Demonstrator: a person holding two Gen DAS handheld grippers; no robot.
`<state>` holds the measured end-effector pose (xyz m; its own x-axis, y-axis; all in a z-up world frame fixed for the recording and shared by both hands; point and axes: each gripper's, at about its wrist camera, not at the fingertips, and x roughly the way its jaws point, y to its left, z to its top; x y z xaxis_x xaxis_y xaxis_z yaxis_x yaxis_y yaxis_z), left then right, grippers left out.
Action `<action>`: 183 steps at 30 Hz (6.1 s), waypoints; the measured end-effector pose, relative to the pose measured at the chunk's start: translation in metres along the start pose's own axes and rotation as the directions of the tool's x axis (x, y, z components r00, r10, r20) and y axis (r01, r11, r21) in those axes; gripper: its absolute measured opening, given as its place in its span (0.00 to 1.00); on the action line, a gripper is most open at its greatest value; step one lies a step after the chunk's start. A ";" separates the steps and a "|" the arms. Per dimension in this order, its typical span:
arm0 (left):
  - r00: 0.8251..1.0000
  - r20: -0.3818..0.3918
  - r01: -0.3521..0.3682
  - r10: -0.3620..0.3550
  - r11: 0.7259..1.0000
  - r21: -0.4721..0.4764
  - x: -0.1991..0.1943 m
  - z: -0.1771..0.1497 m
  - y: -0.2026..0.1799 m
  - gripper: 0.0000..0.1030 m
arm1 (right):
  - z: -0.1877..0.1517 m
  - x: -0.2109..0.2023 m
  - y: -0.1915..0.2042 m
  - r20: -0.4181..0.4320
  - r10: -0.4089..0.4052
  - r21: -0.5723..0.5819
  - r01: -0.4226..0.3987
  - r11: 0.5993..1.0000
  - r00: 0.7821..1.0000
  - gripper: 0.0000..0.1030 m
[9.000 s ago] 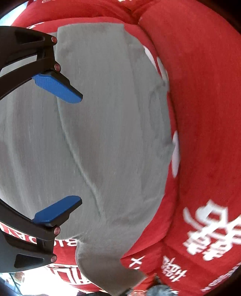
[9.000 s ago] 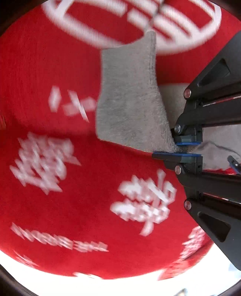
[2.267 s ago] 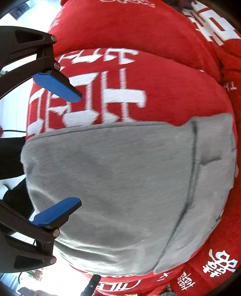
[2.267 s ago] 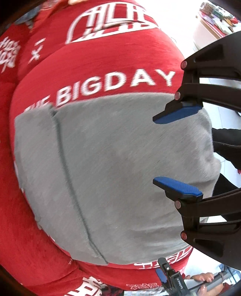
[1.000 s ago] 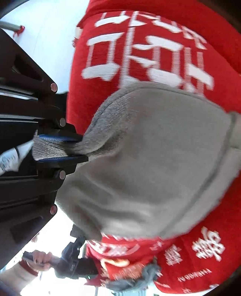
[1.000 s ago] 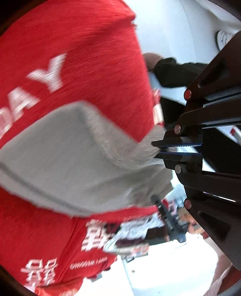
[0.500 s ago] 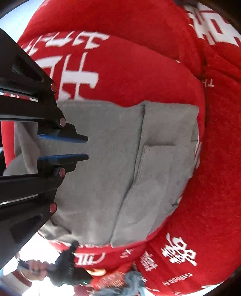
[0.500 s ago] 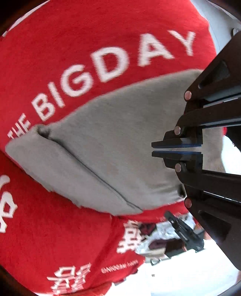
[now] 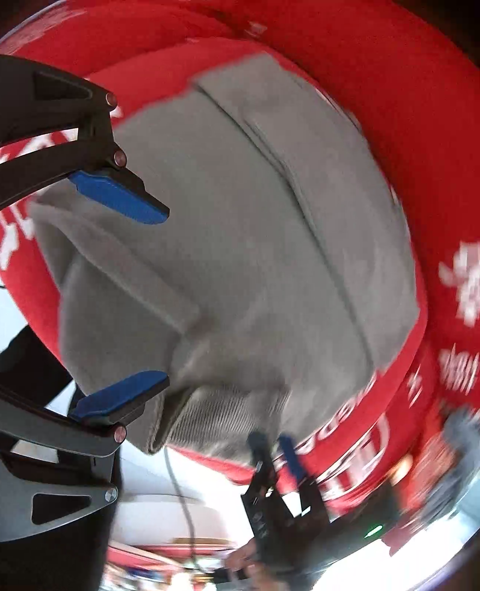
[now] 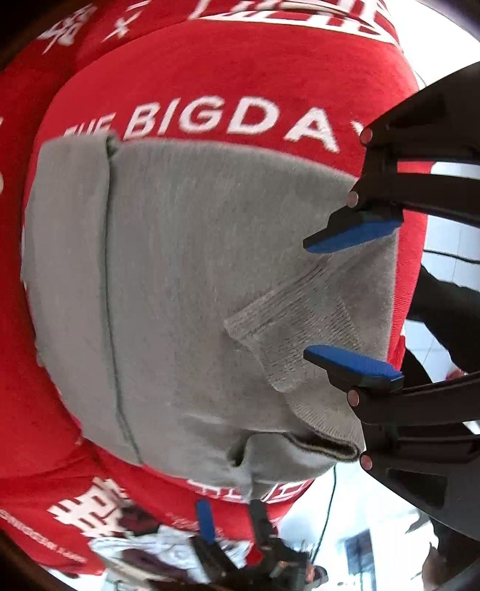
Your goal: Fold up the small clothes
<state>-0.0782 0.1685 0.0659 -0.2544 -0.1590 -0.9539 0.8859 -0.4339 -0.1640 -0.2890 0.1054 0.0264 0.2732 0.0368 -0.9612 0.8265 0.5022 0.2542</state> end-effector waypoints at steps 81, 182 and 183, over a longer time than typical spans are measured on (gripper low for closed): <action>0.994 0.086 0.106 -0.063 0.544 -0.833 0.020 -0.039 0.238 0.63 | 0.059 -0.013 -0.114 0.178 0.054 0.686 -0.163 0.710 0.983 0.48; 0.993 -0.048 -0.105 0.108 0.618 -0.780 0.004 -0.088 0.196 0.47 | 0.111 0.077 0.132 -0.083 0.259 0.221 -0.235 0.946 0.962 0.36; 0.993 -0.050 -0.107 0.109 0.617 -0.779 0.005 -0.085 0.194 0.47 | 0.110 0.076 0.131 -0.079 0.257 0.223 -0.234 0.946 0.963 0.36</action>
<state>0.1255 0.1587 0.0084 -0.1366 -0.1606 -0.9775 0.8765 0.4401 -0.1949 -0.1060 0.0785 -0.0014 0.4369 0.2328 -0.8689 0.8279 0.2737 0.4896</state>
